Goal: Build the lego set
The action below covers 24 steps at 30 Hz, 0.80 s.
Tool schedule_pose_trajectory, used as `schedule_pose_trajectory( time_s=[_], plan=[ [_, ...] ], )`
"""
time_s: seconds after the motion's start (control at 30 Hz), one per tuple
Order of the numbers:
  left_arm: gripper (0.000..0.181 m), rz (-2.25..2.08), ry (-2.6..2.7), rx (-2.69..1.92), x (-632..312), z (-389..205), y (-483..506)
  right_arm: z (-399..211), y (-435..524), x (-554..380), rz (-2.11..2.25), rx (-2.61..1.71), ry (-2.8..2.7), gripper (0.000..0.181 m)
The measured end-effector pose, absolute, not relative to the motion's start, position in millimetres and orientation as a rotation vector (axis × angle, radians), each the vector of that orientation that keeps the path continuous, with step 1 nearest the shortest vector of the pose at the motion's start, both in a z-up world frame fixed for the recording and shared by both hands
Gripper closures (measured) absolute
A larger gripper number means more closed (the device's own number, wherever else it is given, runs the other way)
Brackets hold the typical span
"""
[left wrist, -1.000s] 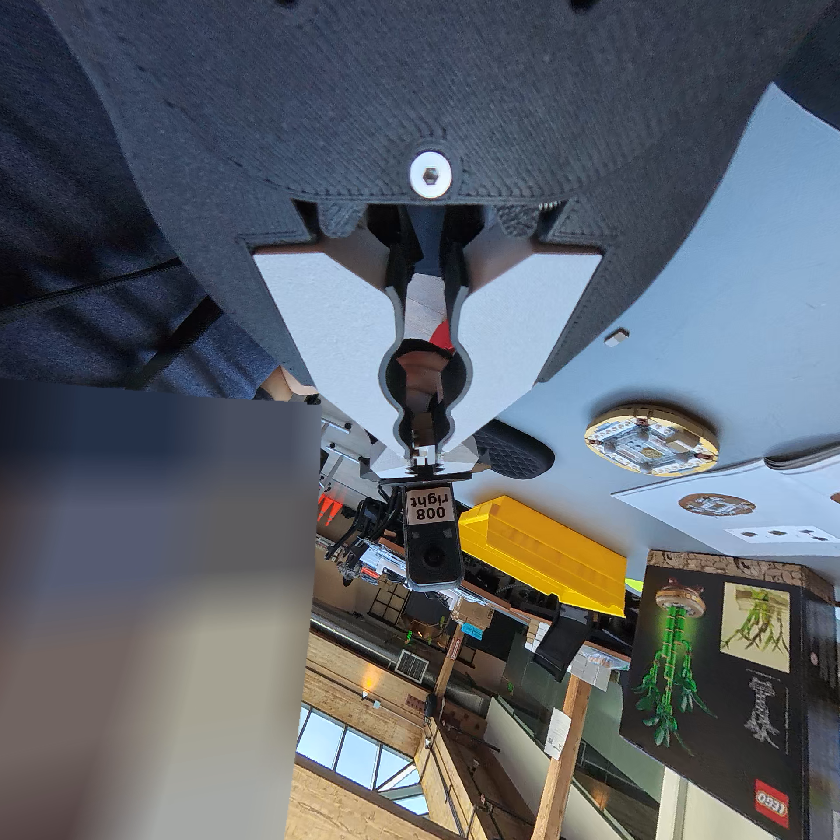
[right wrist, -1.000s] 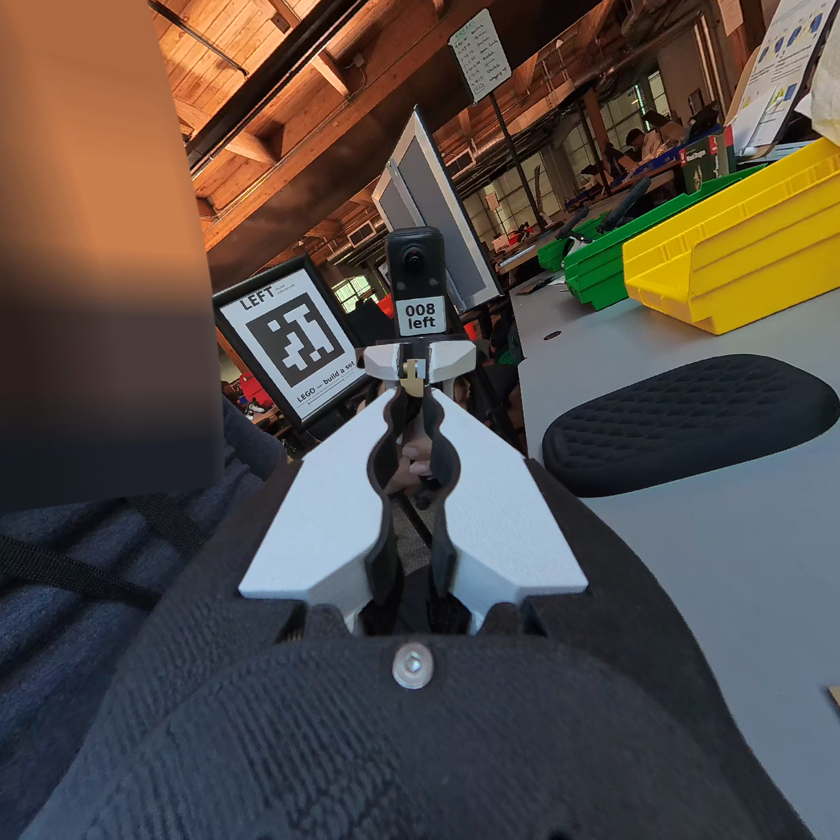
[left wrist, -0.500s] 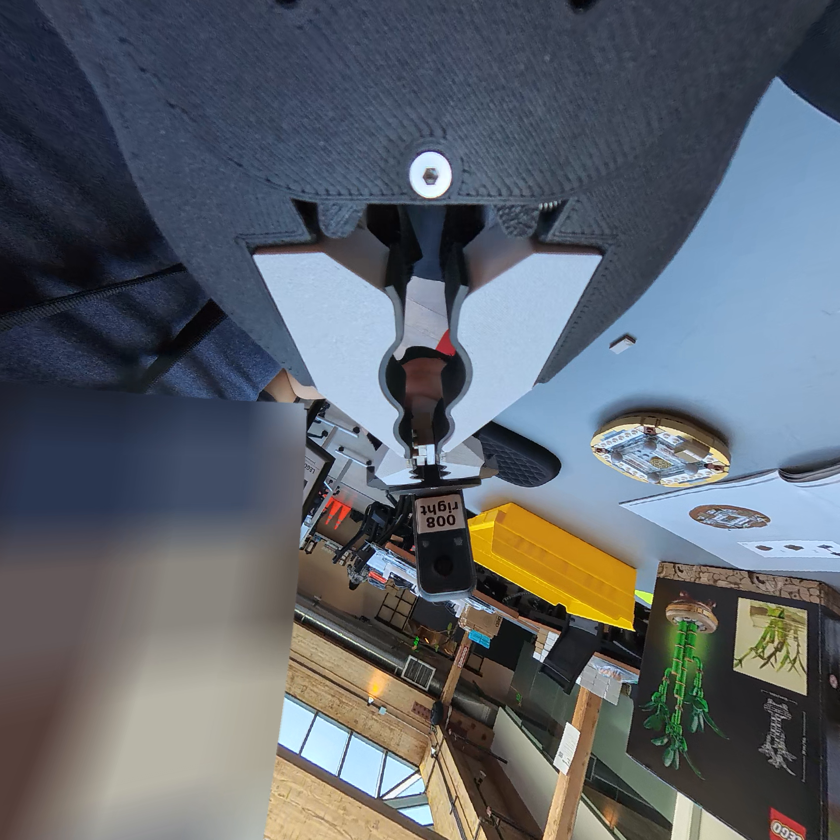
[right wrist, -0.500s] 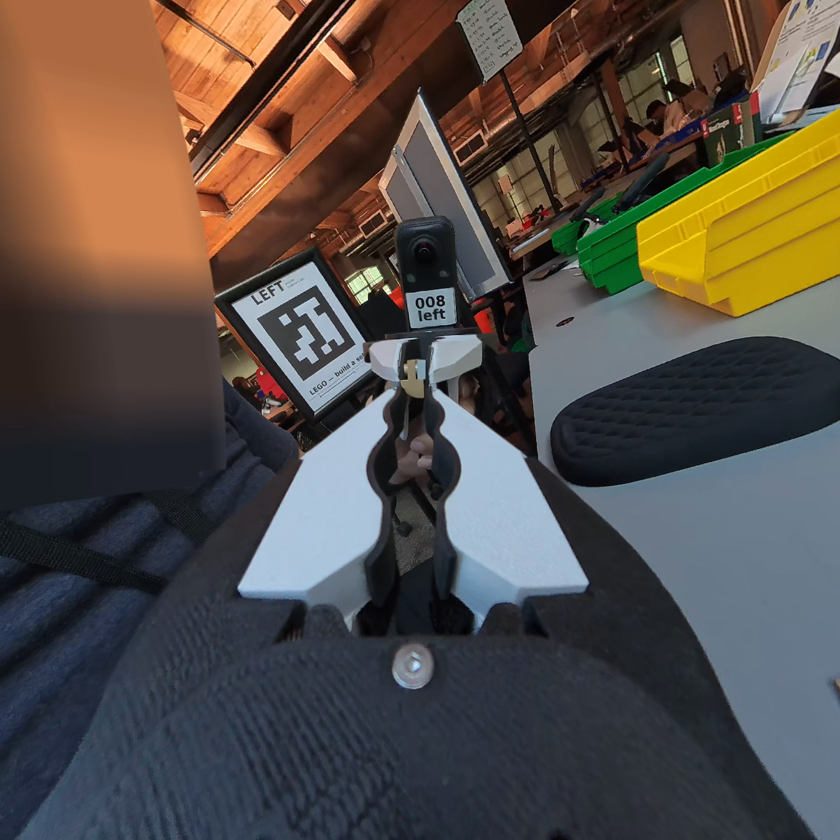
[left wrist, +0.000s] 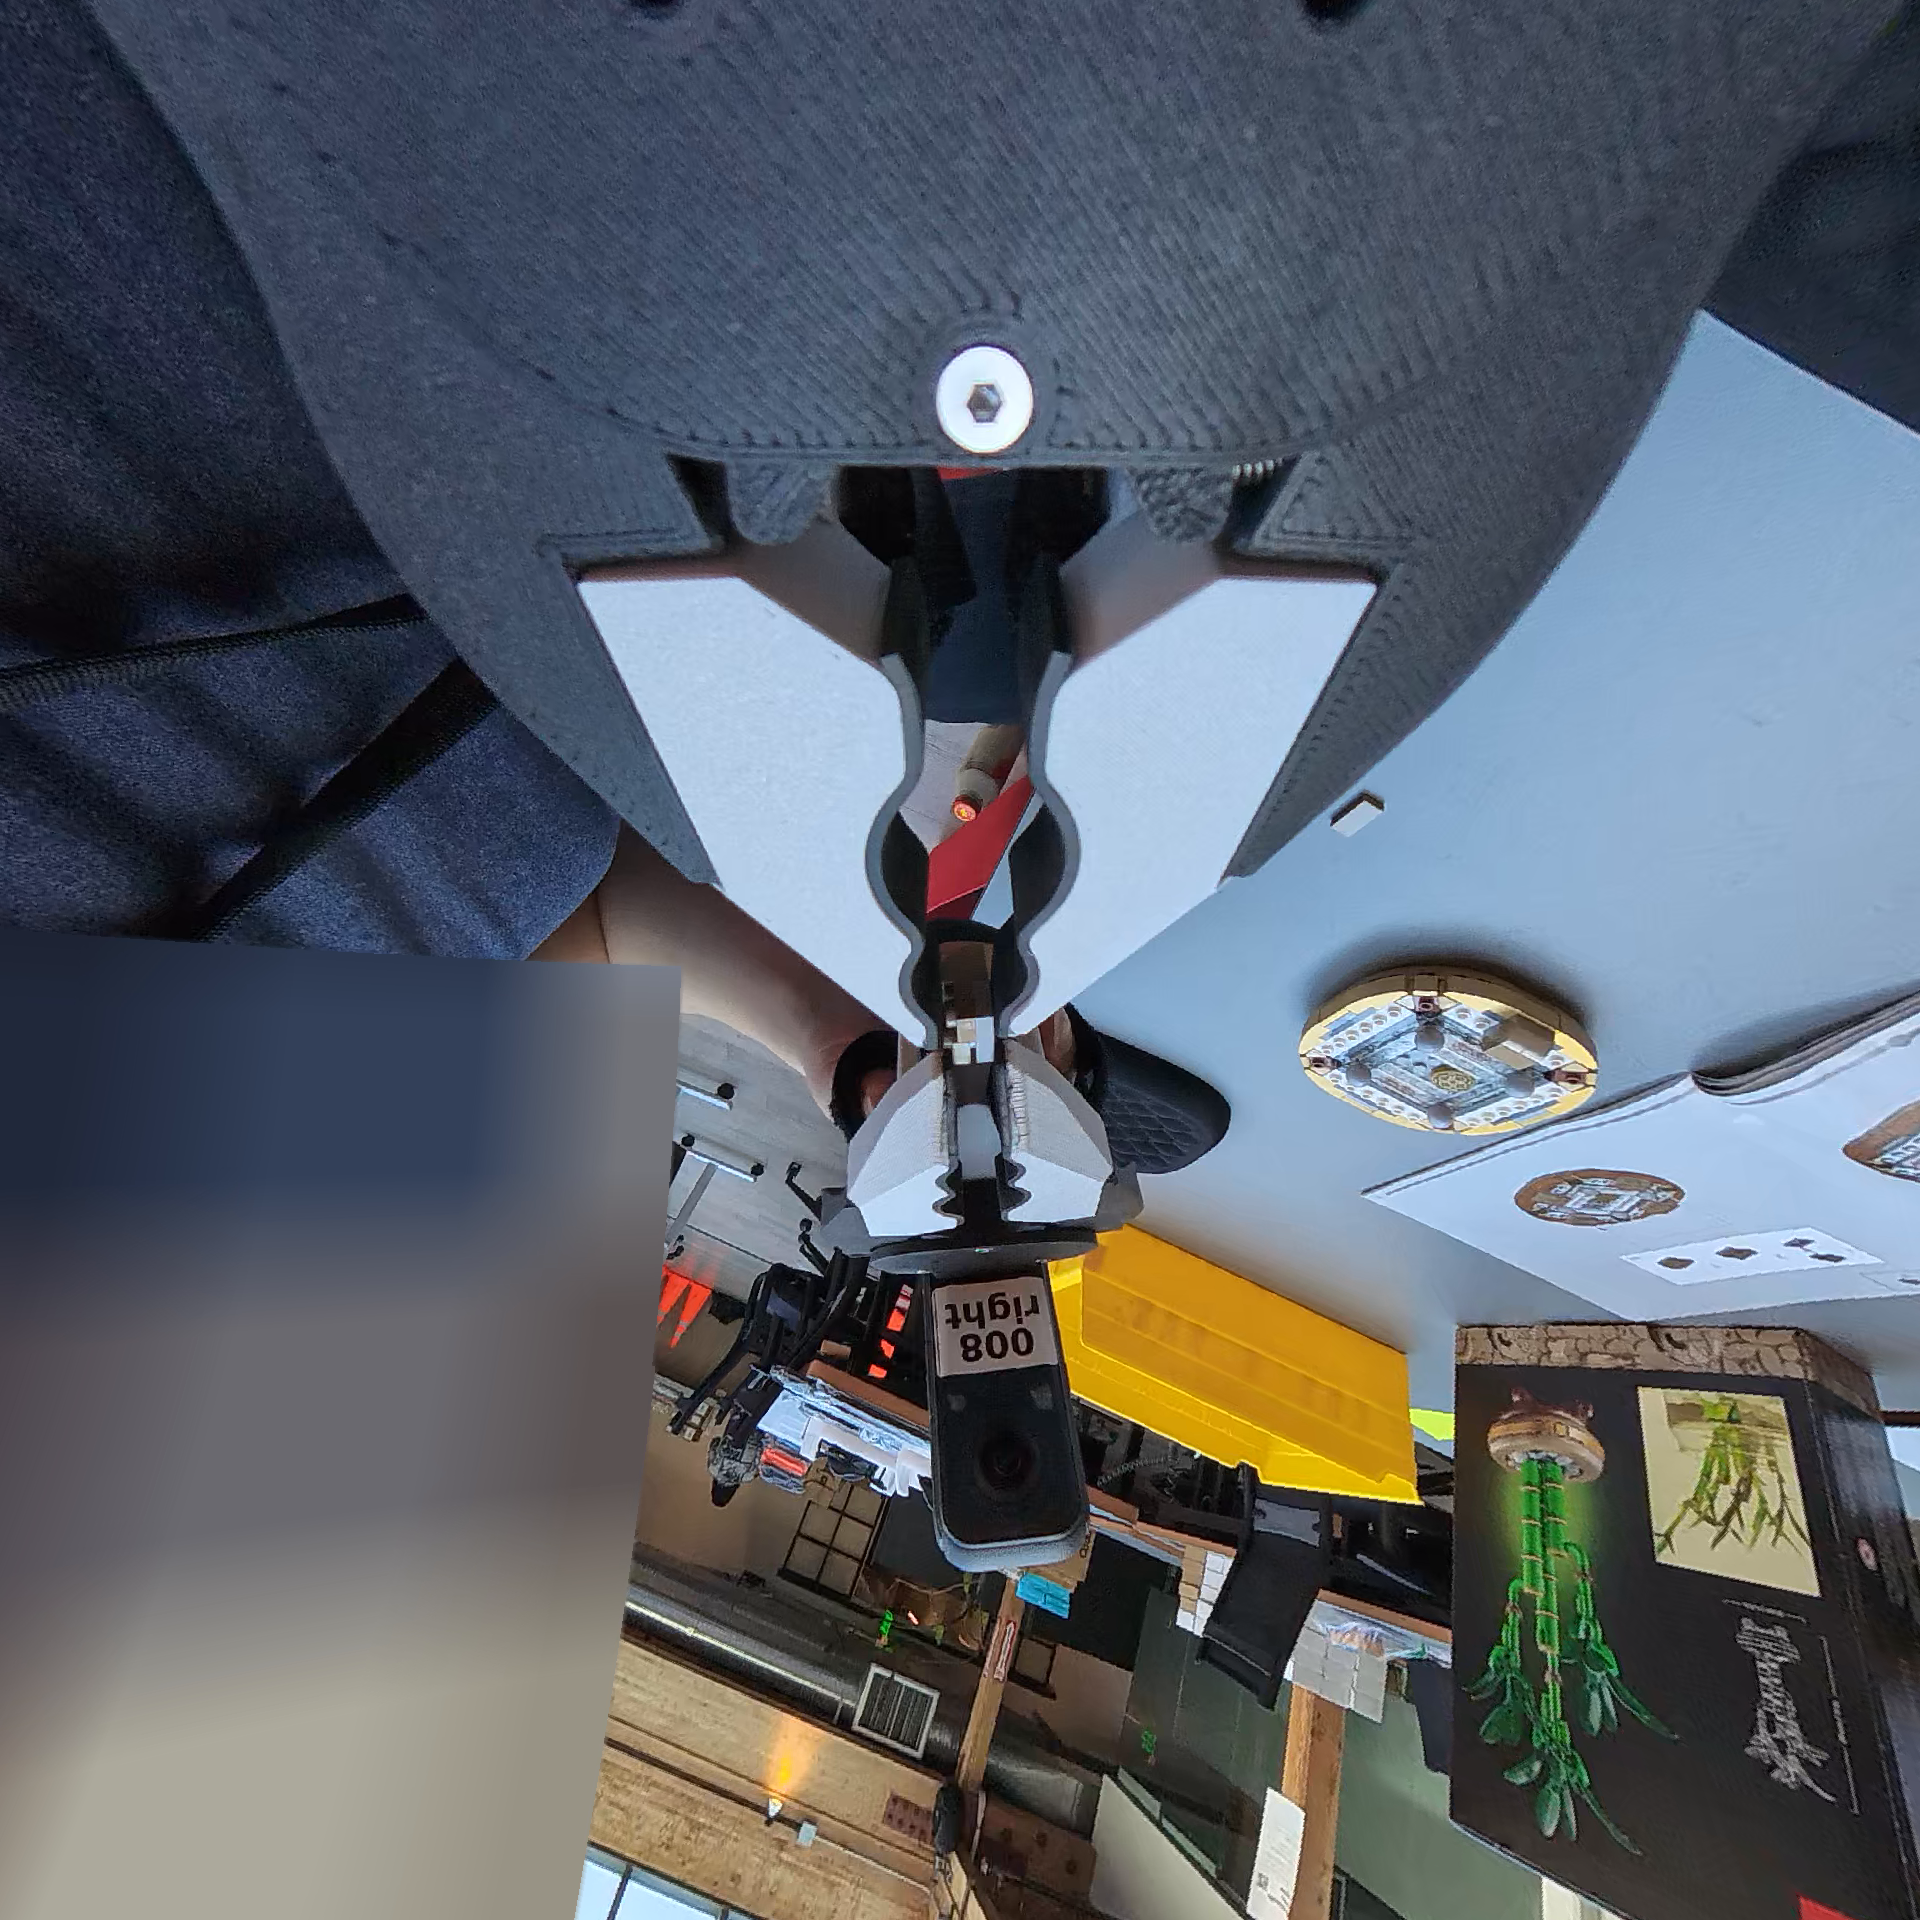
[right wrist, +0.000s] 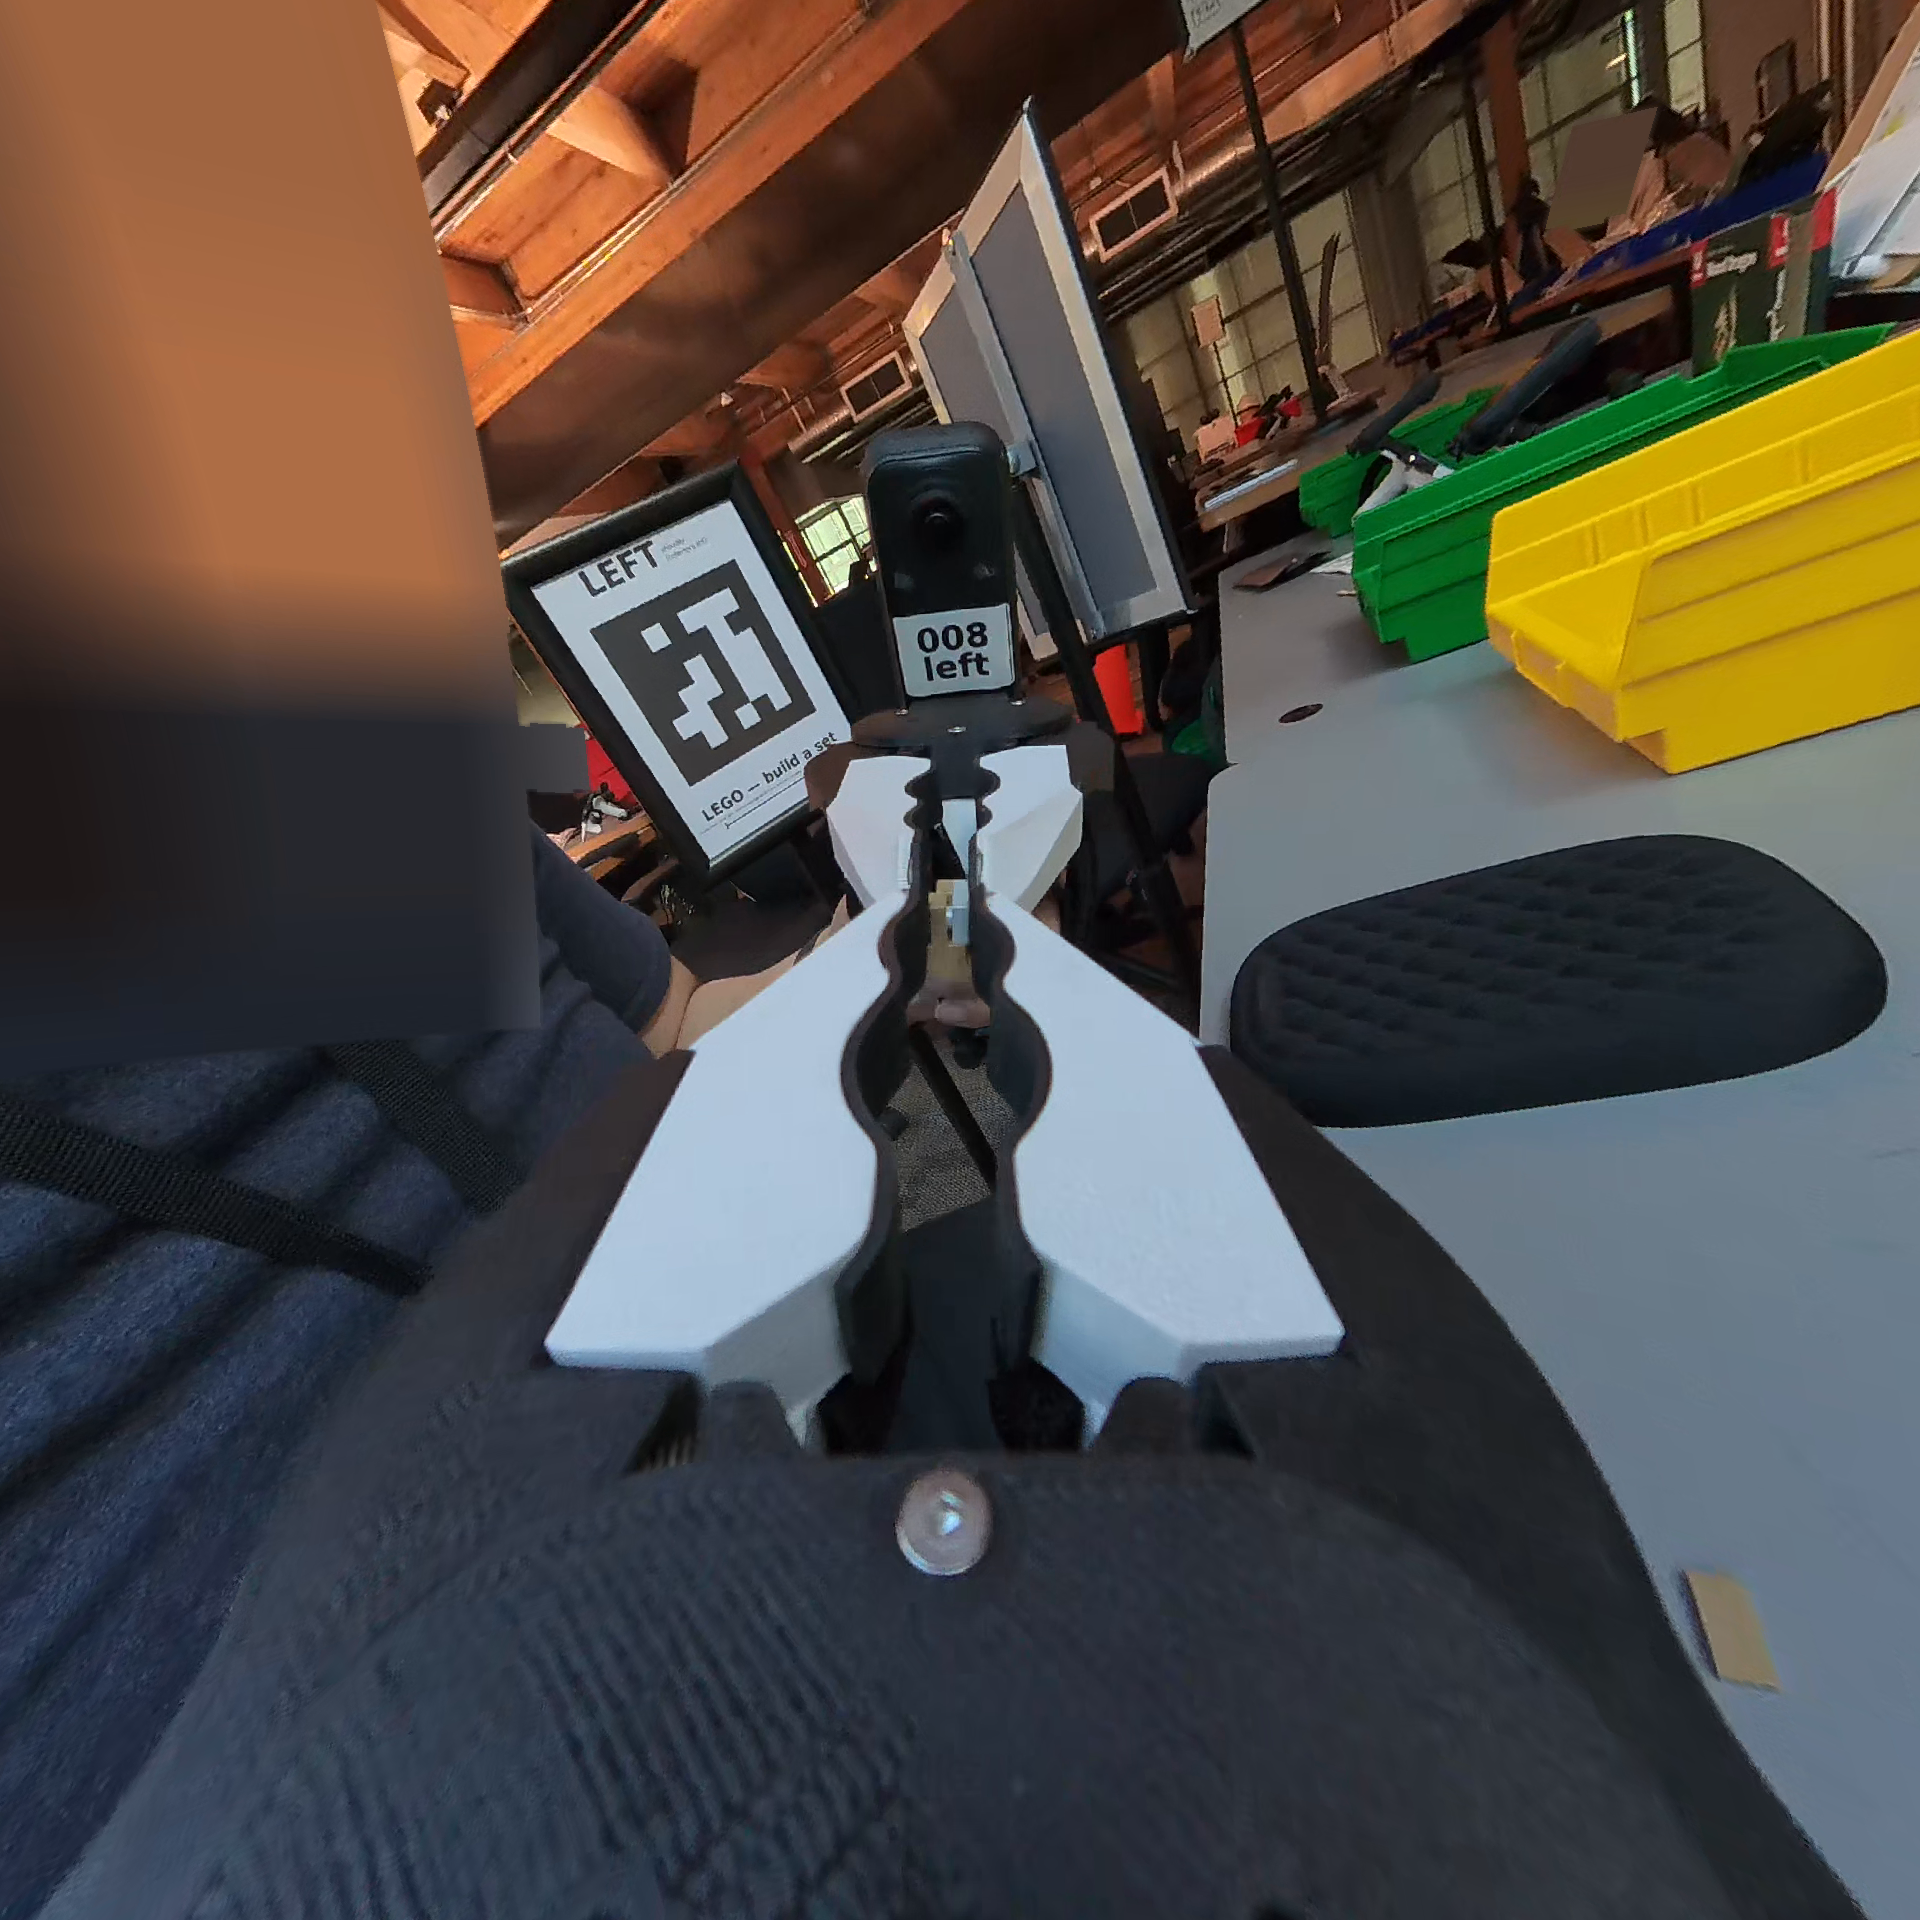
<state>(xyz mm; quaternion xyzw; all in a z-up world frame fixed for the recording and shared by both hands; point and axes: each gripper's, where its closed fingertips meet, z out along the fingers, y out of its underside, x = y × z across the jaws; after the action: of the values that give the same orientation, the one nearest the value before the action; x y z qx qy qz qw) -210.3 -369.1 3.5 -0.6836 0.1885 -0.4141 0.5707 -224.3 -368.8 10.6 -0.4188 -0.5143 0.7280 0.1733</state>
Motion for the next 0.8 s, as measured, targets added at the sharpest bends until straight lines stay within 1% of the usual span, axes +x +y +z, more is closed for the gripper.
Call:
schedule_pose_trajectory(
  time_s=[0.37, 0.8],
  plan=[
    [0.174, -0.966, 0.466, -1.621, -208, 6, -368, 14, -369, -222, 2.101, -1.155, -1.496, 0.176],
    [0.175, -0.908, 0.519, -1.603, -207, 43, -362, 51, -363, -221, 2.027, -1.080, -1.478, 0.176]
  ],
)
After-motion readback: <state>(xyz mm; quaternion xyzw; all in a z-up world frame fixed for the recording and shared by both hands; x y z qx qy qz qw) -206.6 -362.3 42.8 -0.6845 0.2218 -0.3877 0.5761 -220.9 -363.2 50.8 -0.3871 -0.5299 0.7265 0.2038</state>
